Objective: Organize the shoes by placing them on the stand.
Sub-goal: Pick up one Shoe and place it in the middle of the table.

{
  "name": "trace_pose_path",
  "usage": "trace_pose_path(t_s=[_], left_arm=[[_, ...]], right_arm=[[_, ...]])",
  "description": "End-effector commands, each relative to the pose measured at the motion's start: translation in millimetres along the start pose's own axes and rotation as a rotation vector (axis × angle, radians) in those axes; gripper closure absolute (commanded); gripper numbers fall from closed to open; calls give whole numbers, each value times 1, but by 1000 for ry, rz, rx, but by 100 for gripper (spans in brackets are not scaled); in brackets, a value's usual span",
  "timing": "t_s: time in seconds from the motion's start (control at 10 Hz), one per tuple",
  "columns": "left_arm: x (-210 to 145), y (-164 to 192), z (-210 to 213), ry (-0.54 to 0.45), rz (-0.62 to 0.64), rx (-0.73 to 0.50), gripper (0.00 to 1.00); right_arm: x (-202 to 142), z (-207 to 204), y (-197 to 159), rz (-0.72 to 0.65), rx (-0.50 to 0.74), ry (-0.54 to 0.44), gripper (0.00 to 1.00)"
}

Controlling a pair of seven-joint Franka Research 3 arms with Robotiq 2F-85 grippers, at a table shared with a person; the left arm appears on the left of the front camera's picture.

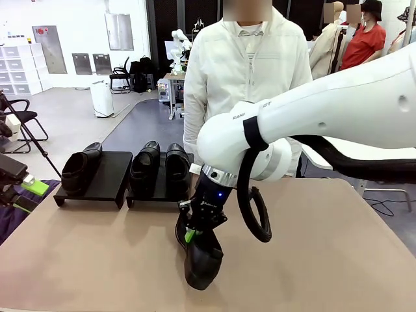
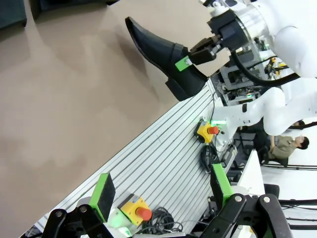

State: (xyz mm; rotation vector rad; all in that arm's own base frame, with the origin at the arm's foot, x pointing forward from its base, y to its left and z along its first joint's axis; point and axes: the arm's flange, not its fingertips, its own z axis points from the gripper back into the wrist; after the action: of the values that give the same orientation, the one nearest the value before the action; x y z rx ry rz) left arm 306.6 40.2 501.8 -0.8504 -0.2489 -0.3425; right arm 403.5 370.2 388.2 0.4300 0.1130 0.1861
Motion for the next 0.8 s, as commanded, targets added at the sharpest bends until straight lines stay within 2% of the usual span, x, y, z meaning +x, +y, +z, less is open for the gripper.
trace_pose_path(t_s=[0.0,0.3,0.4,0.5,0.6,0.7], left_arm=[[-3,3,3,9,-22,-2,0],[-3,3,3,9,-22,-2,0],[-3,3,3,9,-22,-2,0],[-3,3,3,9,-22,-2,0],[-3,3,3,9,-22,-2,0],[-3,3,3,9,-22,-2,0]], right_arm=[[8,2,10,-52,-27,-10,100],[19,-8,6,-63,-46,11,100],[20,-10,5,-53,-56,20,91],[19,-9,5,-35,-56,32,34],[16,-7,5,-14,-45,47,0],[13,-4,4,-2,-35,54,0]])
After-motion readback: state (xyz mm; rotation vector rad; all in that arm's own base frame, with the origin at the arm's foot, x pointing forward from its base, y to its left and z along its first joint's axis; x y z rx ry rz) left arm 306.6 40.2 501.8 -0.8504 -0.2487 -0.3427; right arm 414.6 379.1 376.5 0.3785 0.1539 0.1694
